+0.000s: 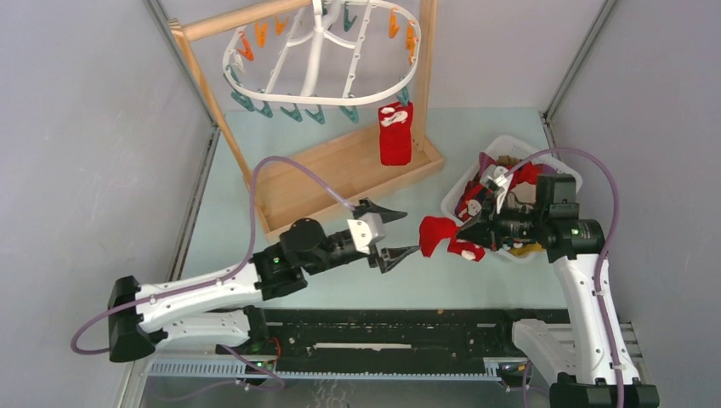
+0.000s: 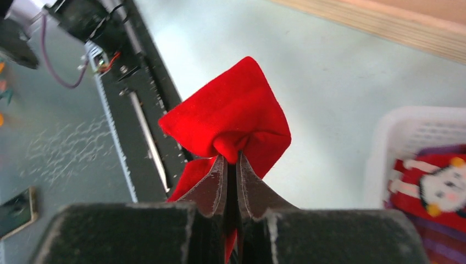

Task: Clip the socks to the hanger
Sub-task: Pick up the sock from the bin.

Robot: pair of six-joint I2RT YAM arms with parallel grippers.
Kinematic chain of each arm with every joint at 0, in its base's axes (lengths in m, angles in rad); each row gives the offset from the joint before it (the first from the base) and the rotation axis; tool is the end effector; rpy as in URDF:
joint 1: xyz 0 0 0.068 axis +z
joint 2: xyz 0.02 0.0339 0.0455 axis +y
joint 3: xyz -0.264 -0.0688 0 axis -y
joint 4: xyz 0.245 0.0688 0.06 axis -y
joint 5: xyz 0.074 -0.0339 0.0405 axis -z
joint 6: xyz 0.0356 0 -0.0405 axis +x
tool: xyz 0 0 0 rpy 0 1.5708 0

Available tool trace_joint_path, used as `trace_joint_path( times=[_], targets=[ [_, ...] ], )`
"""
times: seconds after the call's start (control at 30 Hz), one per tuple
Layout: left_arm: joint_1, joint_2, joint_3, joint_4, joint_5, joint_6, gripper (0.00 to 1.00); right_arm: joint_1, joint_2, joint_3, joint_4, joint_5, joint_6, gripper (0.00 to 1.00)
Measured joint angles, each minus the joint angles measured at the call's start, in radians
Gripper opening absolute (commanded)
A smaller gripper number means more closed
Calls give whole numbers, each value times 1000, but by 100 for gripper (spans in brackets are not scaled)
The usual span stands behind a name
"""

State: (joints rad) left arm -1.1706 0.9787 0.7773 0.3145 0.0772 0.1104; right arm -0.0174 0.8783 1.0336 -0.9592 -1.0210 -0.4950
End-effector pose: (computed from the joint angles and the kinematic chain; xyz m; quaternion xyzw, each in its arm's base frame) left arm 0.0884 -0.2161 0.3547 0.4208 0.5164 -0.3991 0.6301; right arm 0.1490 0.0278 0.3472 -0.3690 0.7429 0.3556 0.4306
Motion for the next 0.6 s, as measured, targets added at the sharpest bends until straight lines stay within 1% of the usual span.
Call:
trace_joint_path(
  times=[0.13,0.37,0.43,0.5,0.6],
  targets=[
    [-49,123,105,-45,-31,112,77,76,1,-27,-32,-25,-38,6],
    [-106,303,213,-158,-85,245,77,123,24,-32,-69,-40,-93,6],
    [-108,340,238,-193,-103,269,74,136,29,-32,-70,-40,-105,7],
    [-108,370,260,-224,-118,287,67,145,30,-32,-71,-39,-114,7],
    [-108,406,298,-285,-140,308,53,155,34,-32,-72,-36,-128,8]
  ],
)
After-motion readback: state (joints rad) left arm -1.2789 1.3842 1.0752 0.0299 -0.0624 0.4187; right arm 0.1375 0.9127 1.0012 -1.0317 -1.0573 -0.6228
